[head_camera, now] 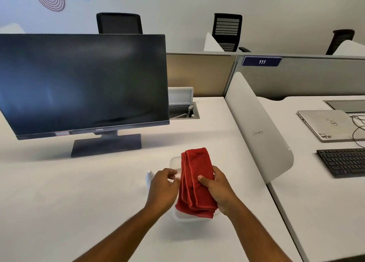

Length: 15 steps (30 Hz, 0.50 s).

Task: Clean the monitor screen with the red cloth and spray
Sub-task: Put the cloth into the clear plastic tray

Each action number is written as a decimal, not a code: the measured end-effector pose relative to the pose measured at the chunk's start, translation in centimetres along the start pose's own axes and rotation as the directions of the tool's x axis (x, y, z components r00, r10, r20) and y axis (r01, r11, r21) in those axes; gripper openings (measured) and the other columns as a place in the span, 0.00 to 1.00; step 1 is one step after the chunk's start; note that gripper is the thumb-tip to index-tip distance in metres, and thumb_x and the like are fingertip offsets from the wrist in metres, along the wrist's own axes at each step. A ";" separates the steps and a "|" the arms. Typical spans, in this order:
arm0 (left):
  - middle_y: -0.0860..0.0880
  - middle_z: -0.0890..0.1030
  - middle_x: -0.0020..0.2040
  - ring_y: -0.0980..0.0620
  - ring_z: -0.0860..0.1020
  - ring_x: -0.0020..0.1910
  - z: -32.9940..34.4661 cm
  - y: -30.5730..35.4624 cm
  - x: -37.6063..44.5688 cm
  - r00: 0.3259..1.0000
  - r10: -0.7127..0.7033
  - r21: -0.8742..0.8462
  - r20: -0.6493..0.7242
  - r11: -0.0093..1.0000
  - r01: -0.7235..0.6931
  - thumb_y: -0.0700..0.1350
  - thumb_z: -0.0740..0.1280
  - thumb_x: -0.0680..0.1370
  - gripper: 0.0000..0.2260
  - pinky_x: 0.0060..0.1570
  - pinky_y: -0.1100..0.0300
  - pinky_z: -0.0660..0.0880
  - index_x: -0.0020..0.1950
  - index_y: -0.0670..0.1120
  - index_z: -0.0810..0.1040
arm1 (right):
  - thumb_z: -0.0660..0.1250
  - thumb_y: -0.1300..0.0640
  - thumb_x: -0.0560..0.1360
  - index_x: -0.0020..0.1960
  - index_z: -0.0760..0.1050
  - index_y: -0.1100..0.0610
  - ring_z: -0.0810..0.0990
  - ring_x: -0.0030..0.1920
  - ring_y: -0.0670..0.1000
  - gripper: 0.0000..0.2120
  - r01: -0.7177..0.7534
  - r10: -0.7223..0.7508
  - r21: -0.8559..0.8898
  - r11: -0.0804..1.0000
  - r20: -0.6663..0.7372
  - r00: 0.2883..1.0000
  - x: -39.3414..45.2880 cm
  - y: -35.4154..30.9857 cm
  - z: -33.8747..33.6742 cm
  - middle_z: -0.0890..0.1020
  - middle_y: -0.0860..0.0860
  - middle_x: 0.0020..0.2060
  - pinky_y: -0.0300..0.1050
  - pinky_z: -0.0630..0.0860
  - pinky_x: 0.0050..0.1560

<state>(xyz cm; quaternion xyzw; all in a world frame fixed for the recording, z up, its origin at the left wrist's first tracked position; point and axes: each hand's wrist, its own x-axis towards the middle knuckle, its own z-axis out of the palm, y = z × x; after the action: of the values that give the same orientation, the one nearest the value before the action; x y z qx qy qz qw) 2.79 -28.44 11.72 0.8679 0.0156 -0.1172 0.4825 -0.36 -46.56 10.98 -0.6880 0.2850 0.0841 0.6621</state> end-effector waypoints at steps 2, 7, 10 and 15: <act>0.55 0.78 0.59 0.58 0.78 0.51 0.3 -0.8 -0.8 0.999 0.043 0.001 -0.014 0.999 -0.043 0.43 0.68 0.79 0.15 0.47 0.71 0.73 0.66 0.48 0.75 | 0.71 0.54 0.83 0.73 0.72 0.49 0.84 0.61 0.56 0.20 -0.030 0.031 -0.034 0.999 0.024 0.999 0.4 0.2 0.7 0.83 0.51 0.63 0.59 0.83 0.65; 0.52 0.72 0.64 0.56 0.76 0.56 1.4 -2.8 -2.3 0.998 0.059 0.023 -0.021 0.998 -0.059 0.43 0.67 0.80 0.19 0.59 0.58 0.78 0.70 0.50 0.70 | 0.67 0.56 0.85 0.75 0.70 0.48 0.84 0.61 0.57 0.20 -0.084 0.094 -0.120 0.989 0.082 0.992 1.3 1.0 3.0 0.82 0.51 0.64 0.59 0.82 0.65; 0.50 0.72 0.66 0.54 0.77 0.55 1.6 -3.6 -2.6 0.999 0.045 -0.009 0.002 0.999 -0.045 0.41 0.66 0.80 0.22 0.56 0.58 0.80 0.73 0.53 0.67 | 0.64 0.54 0.87 0.77 0.68 0.51 0.83 0.61 0.57 0.20 -0.109 0.121 -0.163 0.981 0.068 0.990 1.9 1.8 4.2 0.81 0.51 0.64 0.57 0.82 0.66; 0.51 0.73 0.69 0.52 0.79 0.56 1.5 -4.0 -2.2 0.999 0.035 0.012 0.021 0.999 -0.036 0.41 0.69 0.79 0.26 0.54 0.58 0.81 0.75 0.54 0.65 | 0.60 0.47 0.87 0.84 0.52 0.52 0.79 0.69 0.58 0.30 0.051 -0.042 -0.543 0.838 0.029 0.999 2.6 2.8 6.2 0.75 0.52 0.75 0.51 0.78 0.69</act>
<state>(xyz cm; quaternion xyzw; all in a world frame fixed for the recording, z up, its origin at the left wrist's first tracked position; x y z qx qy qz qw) -0.19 -27.38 8.10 0.8698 -0.0055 -0.1176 0.4791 1.95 -41.27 6.58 -0.8535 0.2273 0.1510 0.4439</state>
